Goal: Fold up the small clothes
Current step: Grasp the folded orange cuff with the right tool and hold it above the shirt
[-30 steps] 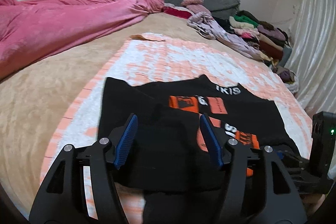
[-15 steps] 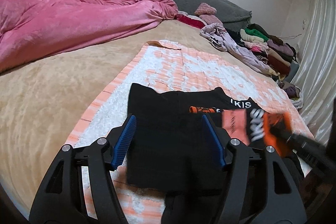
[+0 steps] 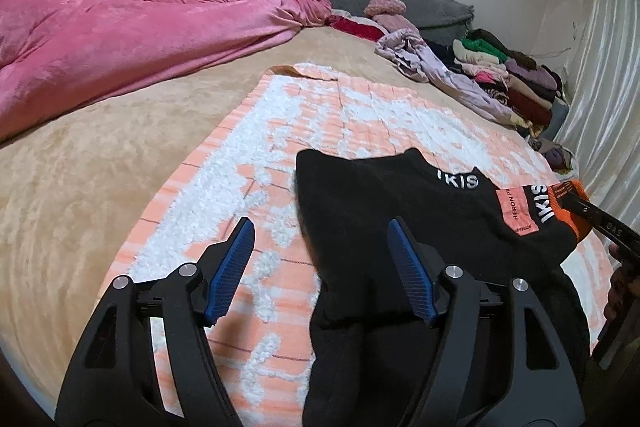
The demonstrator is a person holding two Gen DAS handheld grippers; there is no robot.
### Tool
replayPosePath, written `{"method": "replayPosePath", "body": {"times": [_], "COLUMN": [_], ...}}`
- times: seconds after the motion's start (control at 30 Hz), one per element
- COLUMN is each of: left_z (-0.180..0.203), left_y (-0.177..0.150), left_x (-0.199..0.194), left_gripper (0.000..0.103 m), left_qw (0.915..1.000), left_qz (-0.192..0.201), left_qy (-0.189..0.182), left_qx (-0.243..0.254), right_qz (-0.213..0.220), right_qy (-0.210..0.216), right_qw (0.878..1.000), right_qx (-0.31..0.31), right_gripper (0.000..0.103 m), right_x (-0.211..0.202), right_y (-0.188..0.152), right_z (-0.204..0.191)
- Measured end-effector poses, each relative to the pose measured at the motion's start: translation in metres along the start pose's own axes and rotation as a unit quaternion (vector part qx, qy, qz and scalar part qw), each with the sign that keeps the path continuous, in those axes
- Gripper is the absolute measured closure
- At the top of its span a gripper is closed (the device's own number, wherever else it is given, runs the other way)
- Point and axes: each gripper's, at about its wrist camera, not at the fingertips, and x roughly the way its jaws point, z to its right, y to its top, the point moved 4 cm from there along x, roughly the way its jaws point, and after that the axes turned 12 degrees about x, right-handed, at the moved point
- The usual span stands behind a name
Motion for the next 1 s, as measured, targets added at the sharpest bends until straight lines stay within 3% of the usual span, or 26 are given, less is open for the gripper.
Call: {"method": "replayPosePath", "body": {"times": [0.33,0.6,1.0], "left_z": [0.03,0.061,0.059], "left_y": [0.013,0.03,-0.003], "left_x": [0.009,0.038,0.08], "left_gripper": [0.042,0.042,0.042], "left_qw": [0.9991,0.9974,0.995], "left_qz": [-0.025,-0.041,-0.076], "left_qy": [-0.015,-0.022,-0.029], "left_qx": [0.031,0.055,0.058], "right_qz": [-0.009,-0.003,-0.025], "right_qy": [-0.015,-0.024,-0.048], "right_qw": [1.0,1.0,0.998], "right_qx": [0.013,0.015,0.024], "right_gripper": [0.095,0.095,0.095], "right_x": [0.015,0.01,0.023], "right_y": [-0.015,-0.012,-0.02], "right_z": [0.018,0.024,0.041]}}
